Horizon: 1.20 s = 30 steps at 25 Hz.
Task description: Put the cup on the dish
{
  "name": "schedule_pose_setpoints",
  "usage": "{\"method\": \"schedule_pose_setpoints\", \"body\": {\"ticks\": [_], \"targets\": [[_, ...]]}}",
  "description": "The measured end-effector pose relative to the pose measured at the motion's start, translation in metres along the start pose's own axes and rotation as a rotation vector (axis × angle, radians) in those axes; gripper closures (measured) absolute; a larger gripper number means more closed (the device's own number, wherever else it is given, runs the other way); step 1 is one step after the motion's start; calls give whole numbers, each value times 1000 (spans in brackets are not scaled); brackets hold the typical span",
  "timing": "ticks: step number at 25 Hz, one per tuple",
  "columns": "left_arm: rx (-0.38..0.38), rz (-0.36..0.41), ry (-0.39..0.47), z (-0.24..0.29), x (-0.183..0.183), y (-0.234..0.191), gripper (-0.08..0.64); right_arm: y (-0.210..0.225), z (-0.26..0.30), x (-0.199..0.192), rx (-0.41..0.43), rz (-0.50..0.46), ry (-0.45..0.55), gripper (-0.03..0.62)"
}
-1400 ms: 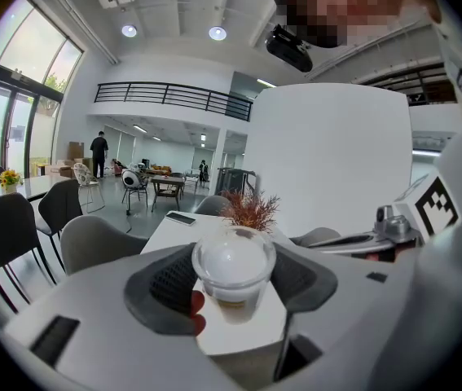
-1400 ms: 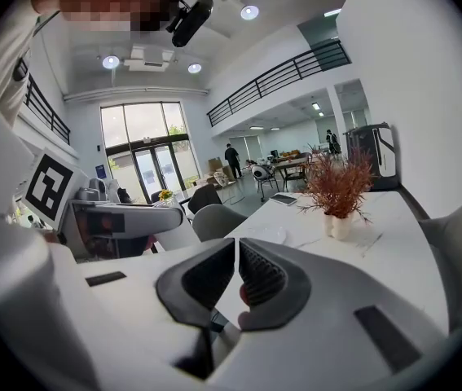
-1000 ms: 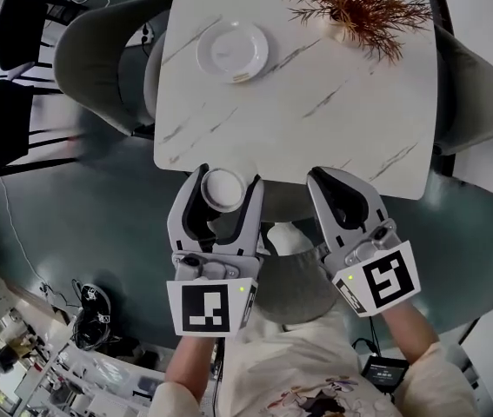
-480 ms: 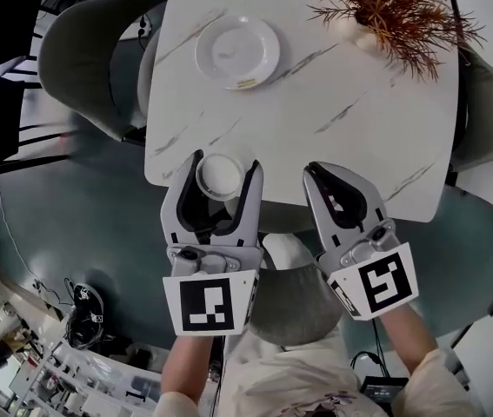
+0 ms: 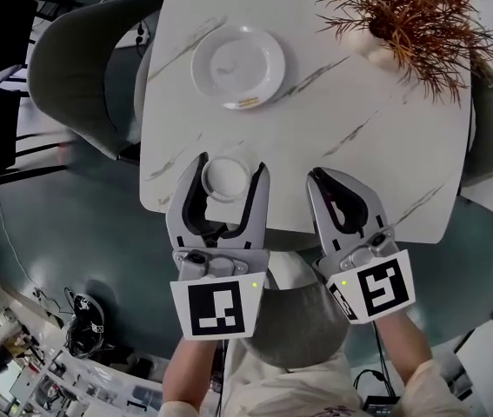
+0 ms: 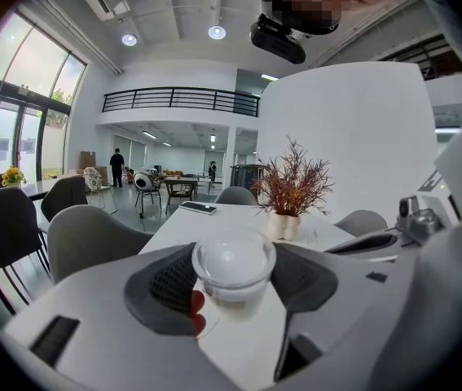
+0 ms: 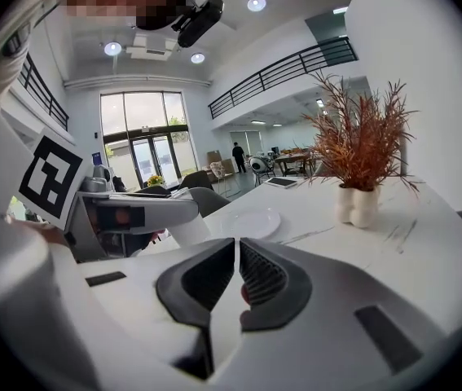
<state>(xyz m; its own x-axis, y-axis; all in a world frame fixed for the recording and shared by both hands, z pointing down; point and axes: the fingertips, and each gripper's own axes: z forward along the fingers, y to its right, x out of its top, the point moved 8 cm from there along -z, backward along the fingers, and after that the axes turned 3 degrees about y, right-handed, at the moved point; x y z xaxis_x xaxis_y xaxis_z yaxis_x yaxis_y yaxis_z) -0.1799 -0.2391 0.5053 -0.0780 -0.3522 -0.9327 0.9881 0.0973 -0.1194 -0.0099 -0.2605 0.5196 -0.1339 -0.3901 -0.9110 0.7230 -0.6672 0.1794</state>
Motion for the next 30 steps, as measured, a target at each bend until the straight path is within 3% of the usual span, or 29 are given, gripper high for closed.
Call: {"method": "schedule_pose_setpoints", "body": {"ticks": [20,30], "targets": [[35,46,46,63,-8,-16,285,16,49,-14,-23,-47,0,586],[42,21,82,84,-9,-25,285,17,70,-14,-46,-49,19,586]]}}
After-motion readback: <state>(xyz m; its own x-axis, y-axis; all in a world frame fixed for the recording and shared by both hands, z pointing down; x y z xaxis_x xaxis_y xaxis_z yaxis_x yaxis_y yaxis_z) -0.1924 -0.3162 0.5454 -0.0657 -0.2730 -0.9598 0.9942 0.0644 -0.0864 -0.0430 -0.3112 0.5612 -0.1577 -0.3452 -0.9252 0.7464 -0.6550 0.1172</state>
